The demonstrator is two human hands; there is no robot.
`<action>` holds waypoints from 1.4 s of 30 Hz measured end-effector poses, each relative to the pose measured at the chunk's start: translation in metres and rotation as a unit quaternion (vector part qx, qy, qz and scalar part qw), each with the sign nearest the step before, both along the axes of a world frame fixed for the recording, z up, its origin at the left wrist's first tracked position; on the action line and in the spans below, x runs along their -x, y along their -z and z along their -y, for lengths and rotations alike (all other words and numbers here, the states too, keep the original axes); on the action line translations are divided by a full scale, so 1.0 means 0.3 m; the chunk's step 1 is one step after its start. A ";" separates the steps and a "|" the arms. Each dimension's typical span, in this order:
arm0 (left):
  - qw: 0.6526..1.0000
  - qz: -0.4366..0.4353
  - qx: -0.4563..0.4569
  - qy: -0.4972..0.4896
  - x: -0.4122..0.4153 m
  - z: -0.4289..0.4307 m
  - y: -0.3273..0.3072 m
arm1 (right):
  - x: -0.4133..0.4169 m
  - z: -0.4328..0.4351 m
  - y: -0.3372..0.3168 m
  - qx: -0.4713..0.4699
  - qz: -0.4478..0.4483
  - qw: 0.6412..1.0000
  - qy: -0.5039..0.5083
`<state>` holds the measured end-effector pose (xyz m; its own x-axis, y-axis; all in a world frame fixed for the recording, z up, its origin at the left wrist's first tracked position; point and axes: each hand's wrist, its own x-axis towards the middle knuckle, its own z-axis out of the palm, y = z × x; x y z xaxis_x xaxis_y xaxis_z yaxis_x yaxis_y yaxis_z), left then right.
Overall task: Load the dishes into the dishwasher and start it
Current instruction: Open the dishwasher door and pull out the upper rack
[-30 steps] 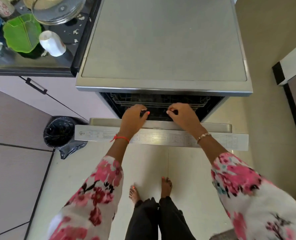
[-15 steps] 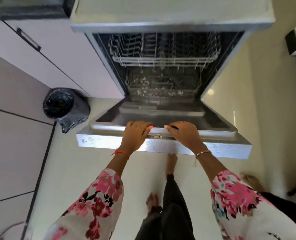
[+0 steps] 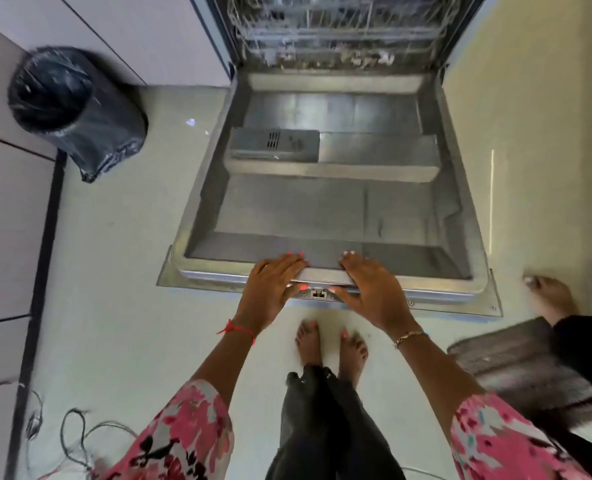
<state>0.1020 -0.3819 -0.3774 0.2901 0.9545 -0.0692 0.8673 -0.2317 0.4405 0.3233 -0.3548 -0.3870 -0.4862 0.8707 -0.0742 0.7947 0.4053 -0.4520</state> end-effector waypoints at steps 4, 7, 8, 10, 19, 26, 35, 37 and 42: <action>0.998 -0.041 0.034 0.035 0.014 0.101 0.281 | -0.011 0.109 0.285 0.003 0.031 0.999 -0.038; 0.995 -0.073 0.040 0.051 0.018 0.141 0.485 | -0.016 0.150 0.481 0.008 0.048 0.997 -0.055; 0.995 -0.080 0.039 0.053 0.019 0.151 0.550 | -0.016 0.160 0.544 0.010 0.054 0.997 -0.061; 0.994 -0.088 0.022 0.053 0.021 0.170 0.665 | -0.019 0.176 0.658 -0.001 0.060 0.996 -0.070; 0.987 -0.140 -0.065 0.040 0.014 0.198 0.834 | -0.016 0.194 0.790 -0.088 0.074 0.992 -0.060; 0.987 -0.064 0.144 0.044 -0.014 0.115 0.582 | 0.033 0.114 0.513 0.061 0.051 0.997 -0.009; 0.977 0.093 0.178 -0.078 -0.063 -0.264 -0.003 | 0.095 -0.280 -0.030 0.100 0.012 0.994 0.045; 0.965 0.108 0.209 -0.112 -0.051 -0.370 -0.122 | 0.094 -0.374 -0.138 0.133 0.007 0.988 0.083; 0.928 0.210 0.246 -0.185 -0.014 -0.695 -0.336 | 0.100 -0.660 -0.344 0.216 -0.164 0.937 0.221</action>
